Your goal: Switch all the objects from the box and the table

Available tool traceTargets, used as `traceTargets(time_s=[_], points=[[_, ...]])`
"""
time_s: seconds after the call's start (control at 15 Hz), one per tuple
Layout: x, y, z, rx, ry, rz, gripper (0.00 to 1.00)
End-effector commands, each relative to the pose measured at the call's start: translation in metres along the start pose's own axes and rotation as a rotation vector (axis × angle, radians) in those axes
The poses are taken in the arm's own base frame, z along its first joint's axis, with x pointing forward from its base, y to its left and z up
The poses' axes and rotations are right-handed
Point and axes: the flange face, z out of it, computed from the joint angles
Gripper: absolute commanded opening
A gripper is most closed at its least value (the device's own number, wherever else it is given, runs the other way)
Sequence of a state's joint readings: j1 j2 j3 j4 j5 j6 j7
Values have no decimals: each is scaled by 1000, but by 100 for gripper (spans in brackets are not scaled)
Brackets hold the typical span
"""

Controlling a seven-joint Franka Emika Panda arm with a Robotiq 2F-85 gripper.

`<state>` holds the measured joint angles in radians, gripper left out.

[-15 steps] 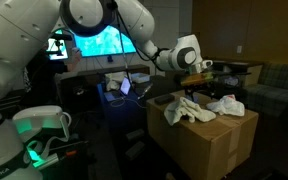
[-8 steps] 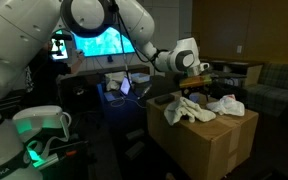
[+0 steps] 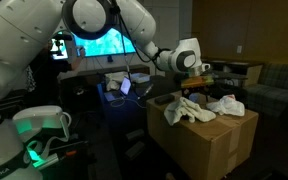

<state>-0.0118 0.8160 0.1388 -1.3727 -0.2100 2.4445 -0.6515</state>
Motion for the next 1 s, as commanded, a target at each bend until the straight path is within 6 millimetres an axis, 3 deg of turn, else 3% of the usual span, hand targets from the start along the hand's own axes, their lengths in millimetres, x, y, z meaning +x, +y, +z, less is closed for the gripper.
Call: traceTargets(time_s=[0.0,0.33,0.93], points=[[6,15,-22,14,32,4,100],[12,15,-33,43,48,27,100],[21,-9,-21,112,22,29,100]])
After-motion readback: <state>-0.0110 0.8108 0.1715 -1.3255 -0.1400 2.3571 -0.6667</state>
